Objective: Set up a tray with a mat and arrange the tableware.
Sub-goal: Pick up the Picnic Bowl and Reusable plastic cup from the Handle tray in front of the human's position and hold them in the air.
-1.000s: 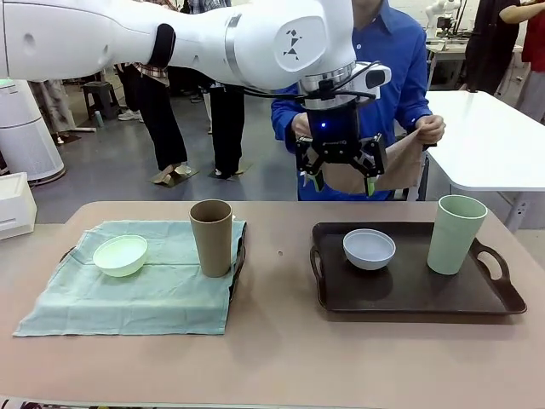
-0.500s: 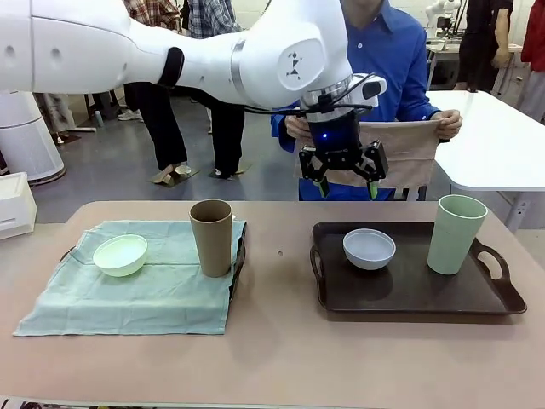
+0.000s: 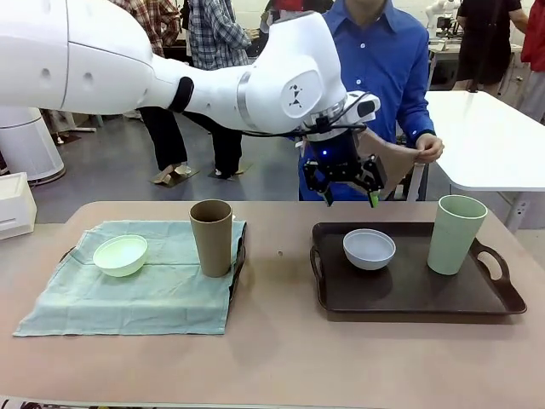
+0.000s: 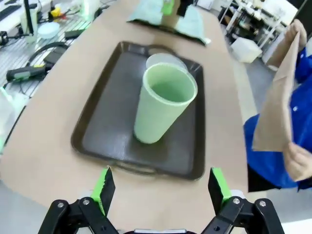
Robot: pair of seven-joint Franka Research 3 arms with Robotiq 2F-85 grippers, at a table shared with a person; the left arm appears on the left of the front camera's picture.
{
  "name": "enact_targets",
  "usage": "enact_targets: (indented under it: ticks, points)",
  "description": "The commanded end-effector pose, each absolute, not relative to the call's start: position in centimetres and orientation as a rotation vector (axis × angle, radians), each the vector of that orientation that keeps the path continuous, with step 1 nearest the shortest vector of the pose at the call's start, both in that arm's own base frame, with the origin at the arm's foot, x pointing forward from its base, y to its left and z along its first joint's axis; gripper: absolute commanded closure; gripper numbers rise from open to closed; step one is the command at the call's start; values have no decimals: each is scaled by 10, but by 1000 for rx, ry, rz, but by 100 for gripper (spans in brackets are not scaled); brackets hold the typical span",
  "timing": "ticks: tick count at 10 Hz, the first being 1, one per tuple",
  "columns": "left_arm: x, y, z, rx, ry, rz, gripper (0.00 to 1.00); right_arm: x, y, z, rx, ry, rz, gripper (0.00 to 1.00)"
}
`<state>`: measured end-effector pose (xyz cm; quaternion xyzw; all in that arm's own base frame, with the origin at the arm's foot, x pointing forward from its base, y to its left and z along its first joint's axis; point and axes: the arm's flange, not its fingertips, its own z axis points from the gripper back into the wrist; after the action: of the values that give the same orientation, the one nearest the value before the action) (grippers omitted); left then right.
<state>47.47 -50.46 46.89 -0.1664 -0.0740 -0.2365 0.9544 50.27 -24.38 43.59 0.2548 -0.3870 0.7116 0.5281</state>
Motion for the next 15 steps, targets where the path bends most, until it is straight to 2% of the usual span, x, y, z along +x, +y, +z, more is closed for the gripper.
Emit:
enact_targets:
  ticks: [1, 4, 7, 10, 11, 12, 14, 15]
  points:
    - [470, -505, 449, -373, -141, -507, 0, 494, -239, 406, 556, -956, 1675, 0]
    - [473, -514, 439, -386, -132, -538, 0, 513, -211, 390, 598, -822, 1683, 0]
    - [479, -516, 439, -389, -152, -567, 0, 527, -200, 385, 627, -716, 1569, 0]
    - [486, -523, 444, -383, -161, -565, 0, 536, -186, 386, 660, -668, 1481, 0]
    - [479, -514, 460, -386, -151, -598, 0, 527, -195, 385, 649, -728, 1537, 0]
    - [482, -519, 441, -371, -148, -547, 0, 527, -195, 385, 649, -728, 1537, 0]
    - [483, -519, 448, -372, -156, -557, 0, 529, -194, 386, 659, -715, 1511, 0]
    - [490, -521, 437, -364, -150, -519, 0, 528, -189, 387, 752, -714, 1475, 0]
